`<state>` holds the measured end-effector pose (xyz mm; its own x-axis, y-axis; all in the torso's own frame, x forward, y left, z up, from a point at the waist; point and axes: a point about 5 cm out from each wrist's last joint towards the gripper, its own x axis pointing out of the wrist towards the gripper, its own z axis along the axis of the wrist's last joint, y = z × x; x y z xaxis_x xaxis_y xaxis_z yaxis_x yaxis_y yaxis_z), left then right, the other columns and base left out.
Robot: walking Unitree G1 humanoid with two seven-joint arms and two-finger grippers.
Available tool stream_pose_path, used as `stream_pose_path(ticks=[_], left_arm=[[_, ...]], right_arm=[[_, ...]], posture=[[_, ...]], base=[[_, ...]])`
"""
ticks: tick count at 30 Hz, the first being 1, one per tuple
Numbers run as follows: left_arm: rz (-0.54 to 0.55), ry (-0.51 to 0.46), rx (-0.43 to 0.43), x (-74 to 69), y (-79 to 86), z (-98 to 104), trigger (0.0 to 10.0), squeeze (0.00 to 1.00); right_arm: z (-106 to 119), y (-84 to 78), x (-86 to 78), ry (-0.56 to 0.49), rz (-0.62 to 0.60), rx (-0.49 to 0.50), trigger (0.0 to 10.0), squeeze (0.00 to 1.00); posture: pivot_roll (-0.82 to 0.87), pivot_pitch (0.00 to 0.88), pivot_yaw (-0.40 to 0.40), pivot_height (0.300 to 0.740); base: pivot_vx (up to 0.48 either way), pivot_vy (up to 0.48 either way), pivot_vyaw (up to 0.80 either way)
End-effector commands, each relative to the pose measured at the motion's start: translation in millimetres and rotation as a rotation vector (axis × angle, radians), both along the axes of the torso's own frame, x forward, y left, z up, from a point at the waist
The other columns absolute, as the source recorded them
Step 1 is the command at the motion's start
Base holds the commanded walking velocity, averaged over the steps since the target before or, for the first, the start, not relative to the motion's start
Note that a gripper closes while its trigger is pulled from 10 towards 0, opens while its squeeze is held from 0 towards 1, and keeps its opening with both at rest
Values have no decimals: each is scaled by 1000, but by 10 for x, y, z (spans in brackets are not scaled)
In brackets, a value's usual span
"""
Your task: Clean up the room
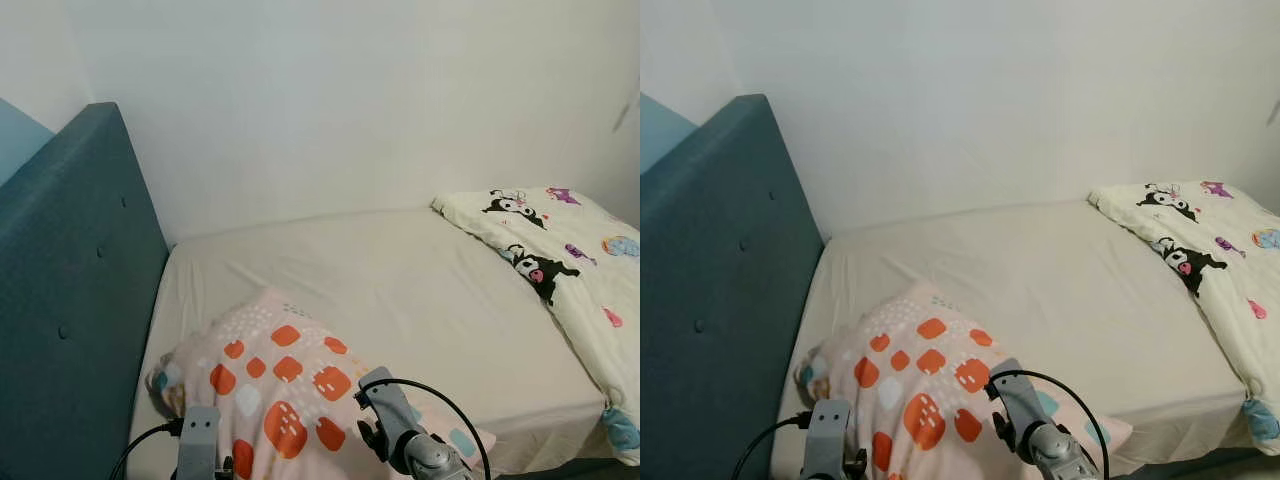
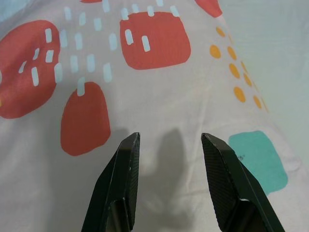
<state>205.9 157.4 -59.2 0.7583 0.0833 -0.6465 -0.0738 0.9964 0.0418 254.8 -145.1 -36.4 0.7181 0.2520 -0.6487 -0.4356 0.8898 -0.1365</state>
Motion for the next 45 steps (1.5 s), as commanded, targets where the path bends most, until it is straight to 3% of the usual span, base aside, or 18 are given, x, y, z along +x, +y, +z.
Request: stream_pose_path(ticks=[1,9,23,27,37,45], left_arm=[[8,-11,15,-13,52,6,10000,0],[4,4,9,-60,40,-21,10000,0],[10,-1,-5,-51,14,-11,10000,0],[26,-6,-19,-50,-44,-13,10000,0],[20,-17,-22,-40,-77,1,10000,0],[15,-34,-15,2,-44,38,10000,0]], right_arm=[[-28,-4,-34,15,-14,1,10000,0],[-46,-25,-58,23,-18,-2,10000,0],[56,-15,68,-11,37,-15,10000,0],[55,-55,61,-3,56,-24,10000,0],[57,-91,61,-4,52,-31,10000,0],[135,-81,140,-74,-25,13,10000,0]], posture=[[-118,0,0,740],[-115,0,-23,740],[-112,0,-61,740],[-112,0,-105,740],[-111,0,-98,740],[-106,0,-77,740]], base=[[0,0,0],[0,0,0],[0,0,0],[0,0,0],[0,0,0],[0,0,0]])
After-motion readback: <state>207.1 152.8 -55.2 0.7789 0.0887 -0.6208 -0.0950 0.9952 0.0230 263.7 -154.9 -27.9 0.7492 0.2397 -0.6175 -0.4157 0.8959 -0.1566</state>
